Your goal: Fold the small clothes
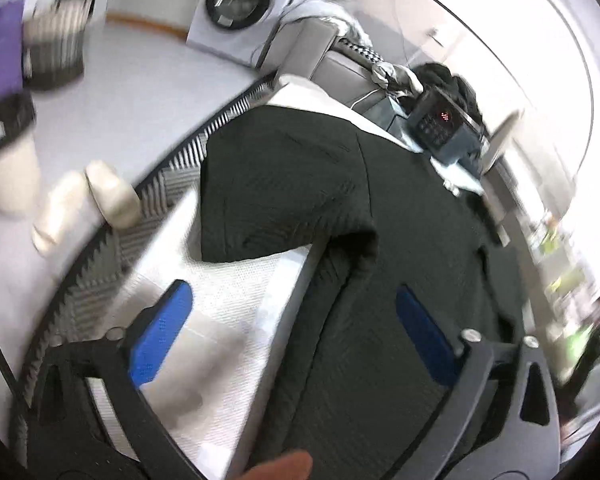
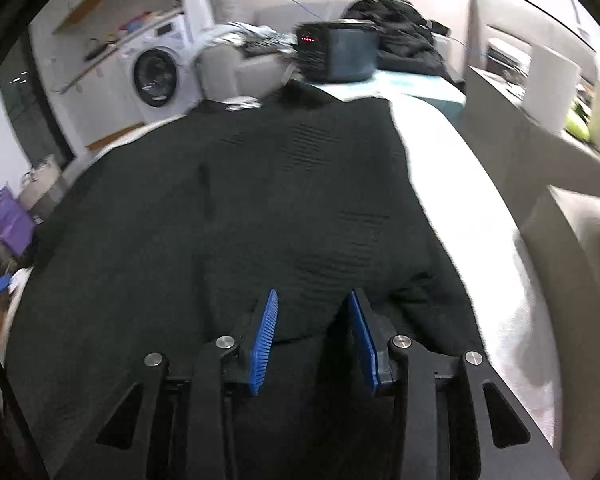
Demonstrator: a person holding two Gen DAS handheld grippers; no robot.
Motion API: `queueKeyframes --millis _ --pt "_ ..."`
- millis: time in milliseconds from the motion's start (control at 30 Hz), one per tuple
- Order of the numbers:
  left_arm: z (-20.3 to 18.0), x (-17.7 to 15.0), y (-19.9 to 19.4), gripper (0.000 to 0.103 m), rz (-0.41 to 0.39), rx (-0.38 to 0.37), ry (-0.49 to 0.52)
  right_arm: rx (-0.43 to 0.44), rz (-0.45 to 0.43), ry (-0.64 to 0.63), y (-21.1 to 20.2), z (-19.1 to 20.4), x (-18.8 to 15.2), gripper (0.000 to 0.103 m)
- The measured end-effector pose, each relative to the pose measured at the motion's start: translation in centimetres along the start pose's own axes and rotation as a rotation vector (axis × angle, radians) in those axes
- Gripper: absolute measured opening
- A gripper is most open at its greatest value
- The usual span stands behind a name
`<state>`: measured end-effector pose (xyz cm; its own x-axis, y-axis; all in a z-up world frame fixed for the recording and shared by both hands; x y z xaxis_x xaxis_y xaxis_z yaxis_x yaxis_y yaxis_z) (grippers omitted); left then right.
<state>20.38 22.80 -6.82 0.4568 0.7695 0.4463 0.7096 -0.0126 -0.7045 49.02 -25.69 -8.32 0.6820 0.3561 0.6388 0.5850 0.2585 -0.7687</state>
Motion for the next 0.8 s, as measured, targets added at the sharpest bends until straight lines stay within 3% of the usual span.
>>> queueKeyframes --millis 33,67,200,300,467,600,633,667,733,800 --pt "0.6 0.4 0.4 0.083 0.034 -0.036 -0.046 0.000 -0.006 -0.012 -0.2 0.5 0.1 0.039" --pt "1.0 0.8 1.0 0.080 0.069 -0.078 -0.097 0.003 -0.004 -0.022 -0.2 0.8 0.3 0.039" --pt "2.2 1.5 2.8 0.080 0.119 -0.166 -0.238 0.020 -0.016 -0.006 -0.7 1.2 0.3 0.039" --pt "3.1 2.0 3.9 0.079 0.098 -0.200 -0.340 0.018 -0.024 0.012 -2.1 0.8 -0.5 0.039" --pt "4.4 3.3 4.6 0.079 0.027 -0.178 -0.460 0.021 -0.031 0.027 -2.9 1.0 -2.5 0.039" --pt "4.3 4.2 4.7 0.074 -0.042 -0.058 -0.449 0.025 -0.020 0.033 -1.6 0.6 -2.0 0.039" --pt "4.1 4.6 4.9 0.057 -0.058 -0.030 -0.437 0.025 -0.017 0.034 -1.6 0.6 -2.2 0.039" --pt "3.7 4.8 5.0 0.033 -0.066 -0.004 -0.421 0.027 -0.016 0.034 -1.6 0.6 -2.3 0.039" --pt "2.9 5.5 5.3 0.008 -0.080 0.040 -0.361 0.026 -0.013 0.034 -1.5 0.7 -2.5 0.039" --pt "1.0 6.4 4.9 0.004 -0.141 0.093 -0.248 0.022 -0.013 0.029 -1.7 0.7 -2.7 0.039"
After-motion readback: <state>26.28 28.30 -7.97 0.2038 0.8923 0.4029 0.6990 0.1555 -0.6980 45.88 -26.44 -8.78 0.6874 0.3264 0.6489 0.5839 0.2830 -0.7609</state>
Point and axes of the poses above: each gripper's, at about its wrist camera, not at the fingertips, and y roughly the way its jaws point, z to its left, x to its top, the point moved 1 cm from there along y, roughly the way its jaws point, and after that the axes turned 9 degrees about -y, right-handed, at the moved point
